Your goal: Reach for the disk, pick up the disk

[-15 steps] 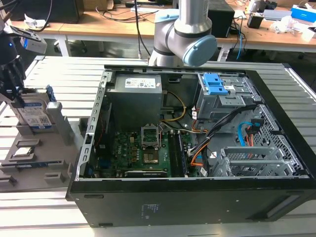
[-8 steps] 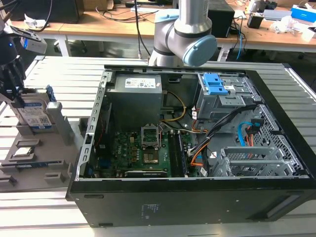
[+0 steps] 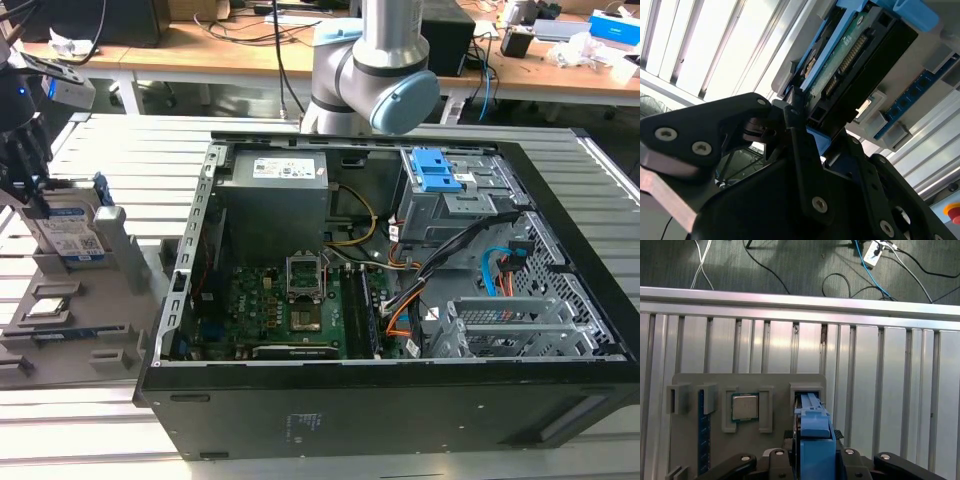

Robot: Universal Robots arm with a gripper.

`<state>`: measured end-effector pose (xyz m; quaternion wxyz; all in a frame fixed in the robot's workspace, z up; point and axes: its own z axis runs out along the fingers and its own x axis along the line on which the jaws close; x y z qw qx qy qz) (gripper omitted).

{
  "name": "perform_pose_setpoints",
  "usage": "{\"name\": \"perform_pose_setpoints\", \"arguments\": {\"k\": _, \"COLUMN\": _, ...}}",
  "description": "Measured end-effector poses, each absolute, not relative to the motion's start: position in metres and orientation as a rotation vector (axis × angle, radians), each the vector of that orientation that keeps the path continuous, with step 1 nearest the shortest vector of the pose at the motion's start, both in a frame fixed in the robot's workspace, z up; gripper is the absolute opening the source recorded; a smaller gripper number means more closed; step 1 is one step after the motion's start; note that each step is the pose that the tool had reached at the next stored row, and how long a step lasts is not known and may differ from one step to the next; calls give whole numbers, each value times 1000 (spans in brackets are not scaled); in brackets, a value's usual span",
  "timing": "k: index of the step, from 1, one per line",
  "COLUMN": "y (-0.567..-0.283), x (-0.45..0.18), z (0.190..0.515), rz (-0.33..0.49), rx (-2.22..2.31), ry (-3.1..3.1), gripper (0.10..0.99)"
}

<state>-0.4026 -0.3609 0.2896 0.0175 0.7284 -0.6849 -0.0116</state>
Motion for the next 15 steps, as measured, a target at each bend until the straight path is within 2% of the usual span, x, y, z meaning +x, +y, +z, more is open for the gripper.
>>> {"name": "perform_pose_setpoints", "arguments": {"k": 15, "y": -361, "x": -403, "z": 294, "rz": -34, "rx": 2262, "ry": -2127, "gripper": 365}}
